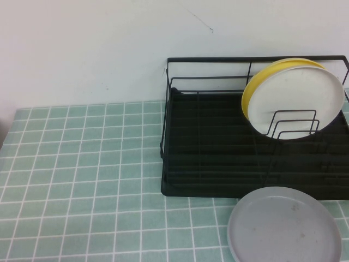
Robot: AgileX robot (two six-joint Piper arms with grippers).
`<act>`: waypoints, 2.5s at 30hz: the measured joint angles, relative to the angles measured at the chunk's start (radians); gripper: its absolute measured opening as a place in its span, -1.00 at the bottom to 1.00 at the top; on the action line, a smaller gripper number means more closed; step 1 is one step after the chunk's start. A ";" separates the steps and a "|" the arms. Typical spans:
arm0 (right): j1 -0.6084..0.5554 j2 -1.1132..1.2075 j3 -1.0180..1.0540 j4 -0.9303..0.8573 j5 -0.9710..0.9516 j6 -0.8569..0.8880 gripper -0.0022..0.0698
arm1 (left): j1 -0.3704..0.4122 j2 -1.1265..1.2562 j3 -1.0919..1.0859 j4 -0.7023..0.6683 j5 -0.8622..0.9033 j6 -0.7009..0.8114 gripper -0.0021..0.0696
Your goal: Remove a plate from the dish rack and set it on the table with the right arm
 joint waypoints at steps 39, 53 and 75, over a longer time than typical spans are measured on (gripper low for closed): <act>-0.014 -0.241 0.287 0.111 0.128 -0.047 -0.94 | 0.000 0.000 0.000 0.000 0.000 -0.003 -0.95; -0.014 -0.241 0.287 0.111 0.128 -0.044 -0.94 | 0.000 0.000 0.000 0.000 0.000 0.000 -0.95; -0.014 -0.241 0.287 0.111 0.128 -0.044 -0.94 | 0.000 0.000 0.000 0.000 0.000 0.000 -0.95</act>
